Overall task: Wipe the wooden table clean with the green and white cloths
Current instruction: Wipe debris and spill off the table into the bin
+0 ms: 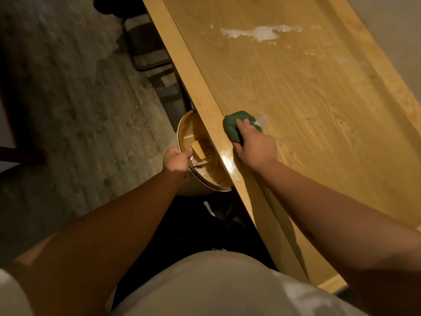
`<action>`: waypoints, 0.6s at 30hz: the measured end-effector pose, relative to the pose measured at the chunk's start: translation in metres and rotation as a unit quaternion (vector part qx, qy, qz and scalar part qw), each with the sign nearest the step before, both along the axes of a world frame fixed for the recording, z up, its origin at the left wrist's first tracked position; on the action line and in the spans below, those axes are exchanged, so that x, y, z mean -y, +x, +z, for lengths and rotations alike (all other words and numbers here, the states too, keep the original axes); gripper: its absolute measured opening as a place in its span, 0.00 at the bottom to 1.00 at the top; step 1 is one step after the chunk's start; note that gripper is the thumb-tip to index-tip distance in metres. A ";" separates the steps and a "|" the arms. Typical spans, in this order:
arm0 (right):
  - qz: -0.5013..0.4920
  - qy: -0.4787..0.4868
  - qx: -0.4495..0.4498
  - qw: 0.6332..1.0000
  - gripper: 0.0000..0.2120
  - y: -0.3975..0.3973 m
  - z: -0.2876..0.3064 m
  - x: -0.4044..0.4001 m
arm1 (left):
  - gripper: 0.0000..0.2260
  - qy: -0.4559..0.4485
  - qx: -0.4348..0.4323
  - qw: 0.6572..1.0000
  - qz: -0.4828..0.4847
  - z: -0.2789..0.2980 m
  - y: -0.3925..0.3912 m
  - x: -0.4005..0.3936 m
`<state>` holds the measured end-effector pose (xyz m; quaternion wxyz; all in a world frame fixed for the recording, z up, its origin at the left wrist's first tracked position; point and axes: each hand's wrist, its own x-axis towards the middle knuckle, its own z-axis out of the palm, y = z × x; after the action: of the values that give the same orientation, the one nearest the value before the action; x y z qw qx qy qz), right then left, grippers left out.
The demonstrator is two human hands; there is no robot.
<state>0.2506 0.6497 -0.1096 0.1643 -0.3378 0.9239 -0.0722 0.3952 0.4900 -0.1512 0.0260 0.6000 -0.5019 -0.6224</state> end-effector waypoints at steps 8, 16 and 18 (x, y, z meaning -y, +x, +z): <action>0.050 -0.013 0.011 0.999 0.26 0.040 0.008 0.048 | 0.15 0.047 -0.007 0.999 -0.020 0.001 -0.007 0.029; 0.042 -0.026 0.110 0.993 0.22 0.050 0.009 0.108 | 0.08 0.038 0.004 0.999 -0.032 0.006 -0.029 0.091; -0.013 -0.013 0.164 0.986 0.22 0.047 0.005 0.125 | 0.08 0.034 0.010 0.999 -0.037 0.009 -0.034 0.109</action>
<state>0.2974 0.5244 -0.1043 0.3081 -0.3112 0.8879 -0.1407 0.3610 0.3813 -0.1427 -0.0226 0.5877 -0.5031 -0.6332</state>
